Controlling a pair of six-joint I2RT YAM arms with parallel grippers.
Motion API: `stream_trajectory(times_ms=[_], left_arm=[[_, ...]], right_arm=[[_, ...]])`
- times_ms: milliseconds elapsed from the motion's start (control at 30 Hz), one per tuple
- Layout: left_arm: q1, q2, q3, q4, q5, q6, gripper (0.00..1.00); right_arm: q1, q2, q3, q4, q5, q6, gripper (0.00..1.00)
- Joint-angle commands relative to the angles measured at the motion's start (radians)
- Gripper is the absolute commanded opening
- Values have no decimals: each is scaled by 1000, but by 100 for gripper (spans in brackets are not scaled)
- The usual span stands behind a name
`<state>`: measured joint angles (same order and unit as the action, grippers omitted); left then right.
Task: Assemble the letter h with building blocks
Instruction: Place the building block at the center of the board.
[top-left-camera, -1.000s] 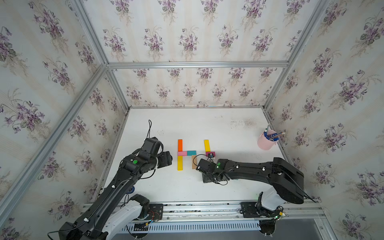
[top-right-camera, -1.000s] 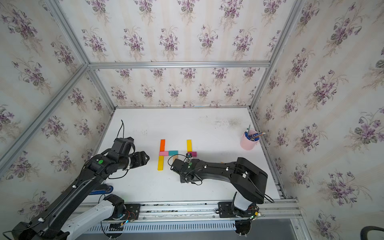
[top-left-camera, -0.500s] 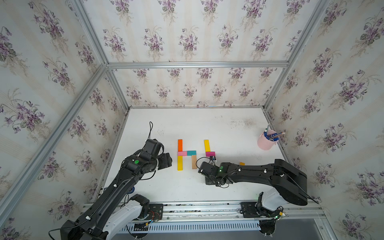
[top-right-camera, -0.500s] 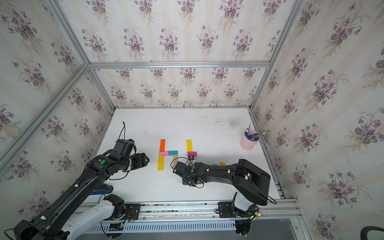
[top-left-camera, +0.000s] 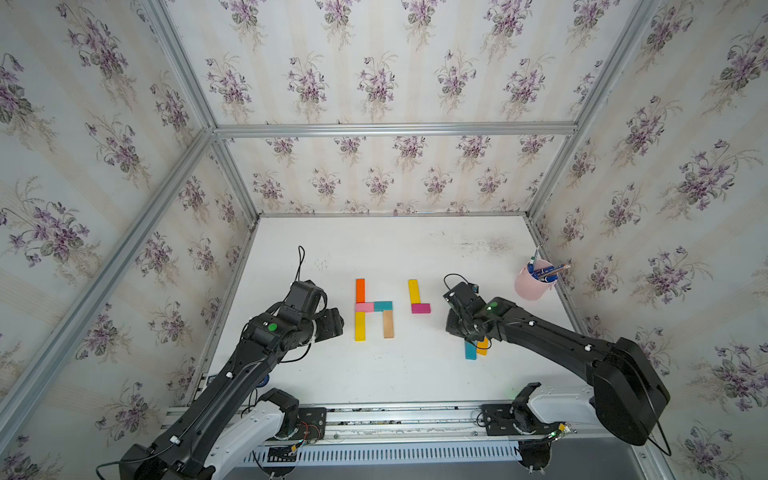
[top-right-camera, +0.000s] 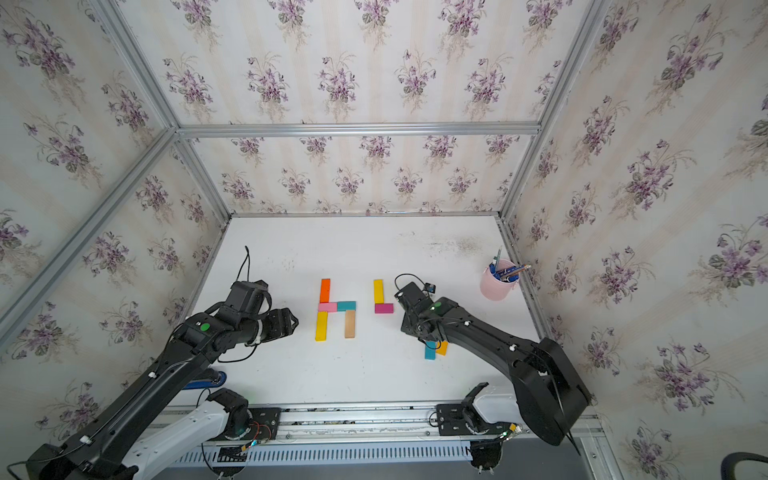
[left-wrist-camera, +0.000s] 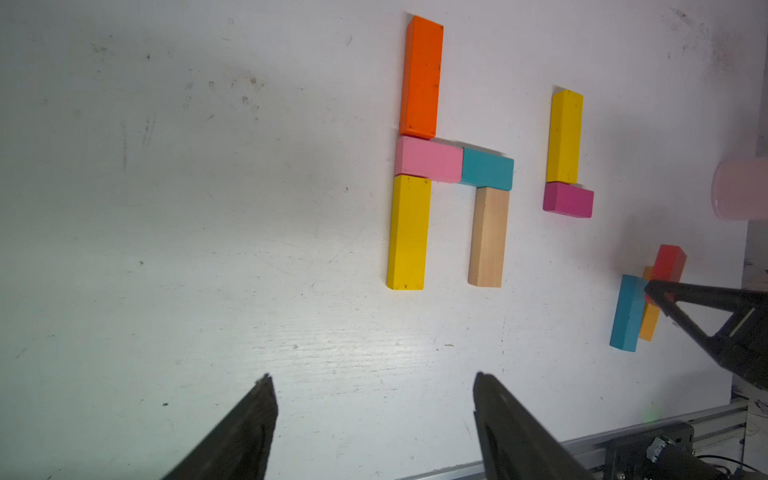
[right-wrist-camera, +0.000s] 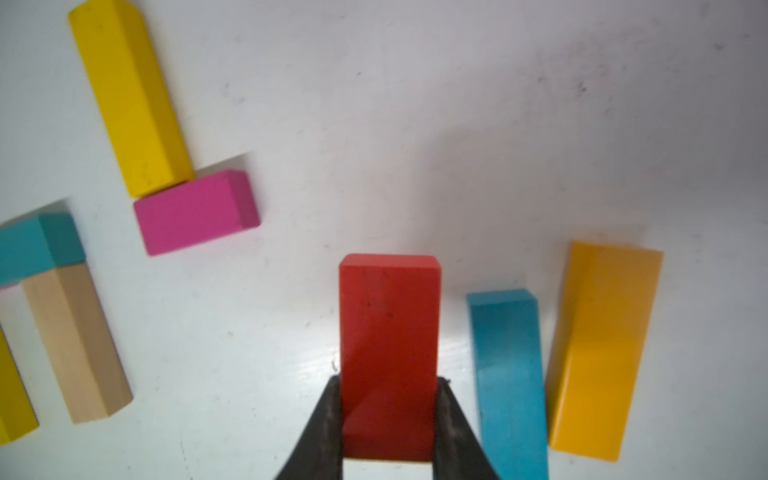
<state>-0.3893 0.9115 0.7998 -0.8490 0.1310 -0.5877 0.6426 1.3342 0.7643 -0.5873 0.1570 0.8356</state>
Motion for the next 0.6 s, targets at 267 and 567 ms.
stream_trajectory(times_ms=[267, 567], left_arm=[[2, 27, 14, 25, -2, 3, 76], [6, 49, 13, 39, 0, 13, 76]], right_arm=[[-193, 363, 196, 158, -114, -168, 20], [-190, 388, 172, 179, -88, -165, 66]])
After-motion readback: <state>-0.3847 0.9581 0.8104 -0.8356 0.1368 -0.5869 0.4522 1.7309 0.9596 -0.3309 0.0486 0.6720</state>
